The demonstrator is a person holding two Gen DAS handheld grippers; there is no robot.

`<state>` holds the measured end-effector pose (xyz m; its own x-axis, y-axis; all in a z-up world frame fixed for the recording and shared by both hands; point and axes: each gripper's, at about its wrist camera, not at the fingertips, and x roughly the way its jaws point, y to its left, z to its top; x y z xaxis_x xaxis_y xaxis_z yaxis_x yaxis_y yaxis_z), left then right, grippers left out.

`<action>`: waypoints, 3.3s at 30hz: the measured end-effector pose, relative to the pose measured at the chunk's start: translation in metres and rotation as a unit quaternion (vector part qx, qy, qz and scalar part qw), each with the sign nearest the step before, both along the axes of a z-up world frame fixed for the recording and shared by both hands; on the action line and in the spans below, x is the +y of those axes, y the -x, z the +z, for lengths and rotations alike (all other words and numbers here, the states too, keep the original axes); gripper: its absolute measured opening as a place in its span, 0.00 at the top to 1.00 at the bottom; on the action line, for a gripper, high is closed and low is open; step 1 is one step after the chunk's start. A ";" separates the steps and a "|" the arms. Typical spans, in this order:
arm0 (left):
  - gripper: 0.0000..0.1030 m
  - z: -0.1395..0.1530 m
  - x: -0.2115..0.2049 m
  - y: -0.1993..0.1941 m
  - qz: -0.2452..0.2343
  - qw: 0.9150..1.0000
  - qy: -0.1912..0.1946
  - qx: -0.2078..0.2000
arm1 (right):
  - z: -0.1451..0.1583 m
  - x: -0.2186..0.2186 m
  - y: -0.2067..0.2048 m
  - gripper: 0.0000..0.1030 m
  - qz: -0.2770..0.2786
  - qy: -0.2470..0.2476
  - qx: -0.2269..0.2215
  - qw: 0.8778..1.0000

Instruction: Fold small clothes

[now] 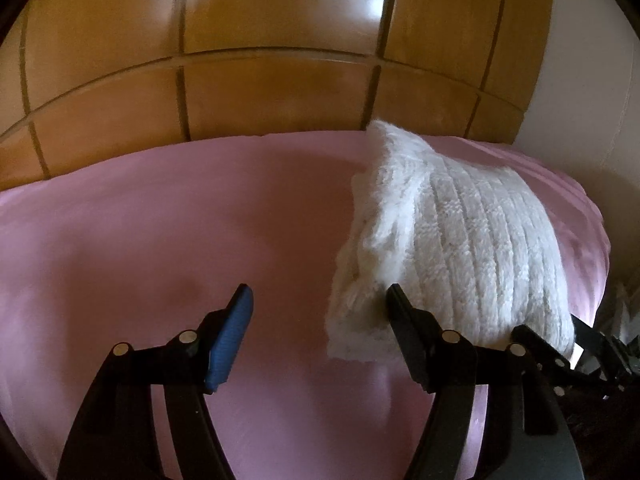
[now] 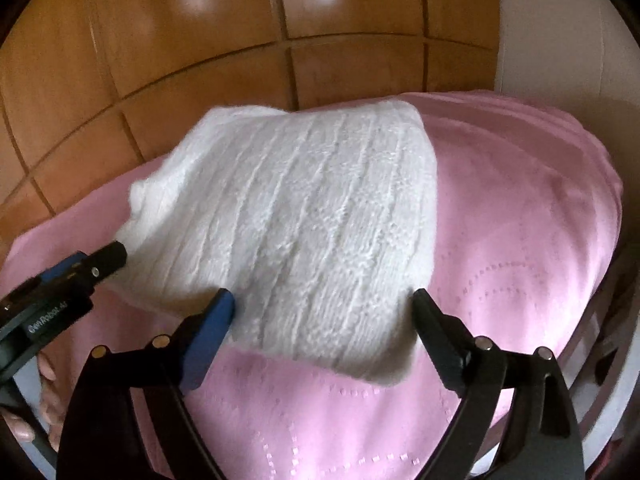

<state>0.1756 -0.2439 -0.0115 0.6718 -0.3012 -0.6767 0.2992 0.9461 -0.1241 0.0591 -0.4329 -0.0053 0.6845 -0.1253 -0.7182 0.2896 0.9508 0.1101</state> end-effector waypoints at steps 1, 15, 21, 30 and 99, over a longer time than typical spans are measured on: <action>0.34 0.001 0.001 0.006 0.001 1.000 0.002 -0.001 | 0.001 0.001 0.002 0.13 0.000 -0.001 0.001 1.000; 0.28 0.004 0.028 0.031 0.028 0.999 0.012 -0.010 | 0.008 0.010 -0.003 0.13 0.014 0.029 0.012 0.999; 0.28 0.007 0.037 0.038 0.035 0.999 0.006 -0.021 | 0.004 0.015 0.005 0.10 0.001 0.031 0.010 0.999; 0.26 0.009 0.051 0.046 0.045 0.999 0.016 -0.023 | 0.030 0.019 0.033 0.02 -0.040 0.024 -0.042 0.998; 0.05 0.028 0.055 0.091 0.071 0.995 -0.019 -0.069 | 0.032 0.048 0.057 0.02 -0.078 0.060 -0.059 0.993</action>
